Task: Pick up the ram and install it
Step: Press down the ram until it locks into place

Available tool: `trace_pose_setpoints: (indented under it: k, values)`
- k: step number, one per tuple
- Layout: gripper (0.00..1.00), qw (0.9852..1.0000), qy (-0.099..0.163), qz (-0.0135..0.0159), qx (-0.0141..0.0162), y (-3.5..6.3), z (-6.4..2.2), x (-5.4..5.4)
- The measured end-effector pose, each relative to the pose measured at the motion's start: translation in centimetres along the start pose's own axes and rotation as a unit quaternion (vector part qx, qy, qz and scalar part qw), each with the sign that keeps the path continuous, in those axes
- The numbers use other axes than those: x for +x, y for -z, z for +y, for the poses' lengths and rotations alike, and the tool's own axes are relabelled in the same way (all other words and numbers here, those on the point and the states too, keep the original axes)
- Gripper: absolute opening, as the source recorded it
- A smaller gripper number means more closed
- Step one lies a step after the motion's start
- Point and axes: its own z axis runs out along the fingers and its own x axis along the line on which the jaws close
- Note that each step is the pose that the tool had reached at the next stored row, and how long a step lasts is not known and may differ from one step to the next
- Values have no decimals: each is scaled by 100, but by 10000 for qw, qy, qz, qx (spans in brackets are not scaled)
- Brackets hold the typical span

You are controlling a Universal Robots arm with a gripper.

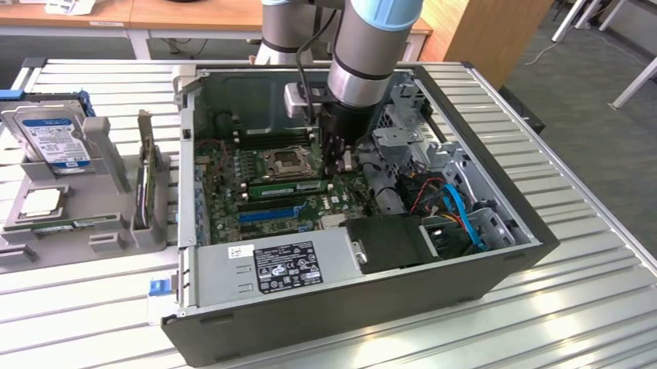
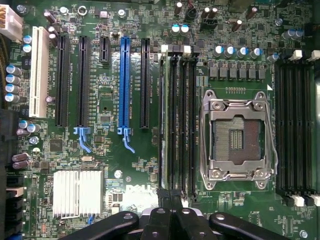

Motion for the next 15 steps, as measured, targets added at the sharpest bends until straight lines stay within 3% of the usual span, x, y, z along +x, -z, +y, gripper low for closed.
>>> trace_pose_setpoints:
  k: [15]
  values:
    - [10, 10000, 0, 0, 0, -15, -1, -8]
